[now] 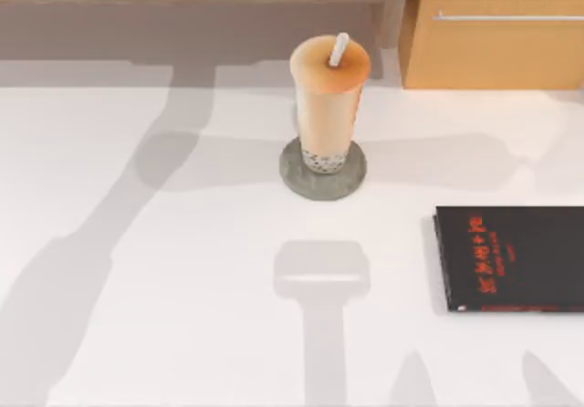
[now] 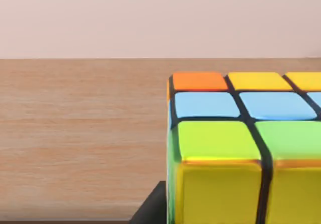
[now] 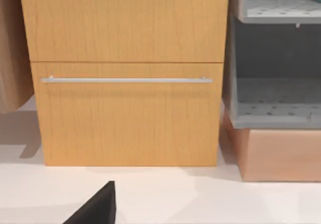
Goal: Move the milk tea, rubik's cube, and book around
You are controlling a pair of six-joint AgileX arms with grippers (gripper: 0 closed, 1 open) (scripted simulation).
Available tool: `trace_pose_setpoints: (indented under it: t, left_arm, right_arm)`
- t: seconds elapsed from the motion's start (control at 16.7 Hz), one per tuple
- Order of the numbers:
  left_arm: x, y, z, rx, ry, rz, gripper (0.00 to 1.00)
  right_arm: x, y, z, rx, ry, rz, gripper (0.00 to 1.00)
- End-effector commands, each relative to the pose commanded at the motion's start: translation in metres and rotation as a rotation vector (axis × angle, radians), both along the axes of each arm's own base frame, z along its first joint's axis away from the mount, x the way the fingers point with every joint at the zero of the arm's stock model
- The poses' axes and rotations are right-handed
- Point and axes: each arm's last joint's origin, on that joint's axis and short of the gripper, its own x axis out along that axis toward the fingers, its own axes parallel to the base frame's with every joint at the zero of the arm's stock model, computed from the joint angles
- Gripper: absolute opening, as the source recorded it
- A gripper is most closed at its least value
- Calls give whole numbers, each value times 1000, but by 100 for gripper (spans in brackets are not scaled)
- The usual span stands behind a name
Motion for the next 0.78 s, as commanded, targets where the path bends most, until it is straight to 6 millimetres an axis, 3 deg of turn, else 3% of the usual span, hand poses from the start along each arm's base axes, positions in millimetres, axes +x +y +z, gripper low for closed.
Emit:
trace_pose_setpoints:
  t: [0.18, 0.42, 0.6, 0.78]
  left_arm:
    - [2, 1, 0, 3, 1, 4, 0]
    - [11, 8, 26, -53, -105, 44, 0]
    - [30, 7, 38, -77, -145, 59, 0]
    - [58, 0, 28, -48, -92, 35, 0]
  right_arm:
    - [0, 0, 0, 0, 0, 0, 100]
    - [0, 0, 0, 0, 0, 0, 100]
    - [0, 0, 0, 0, 0, 0, 100]
    - [0, 0, 0, 0, 0, 0, 100]
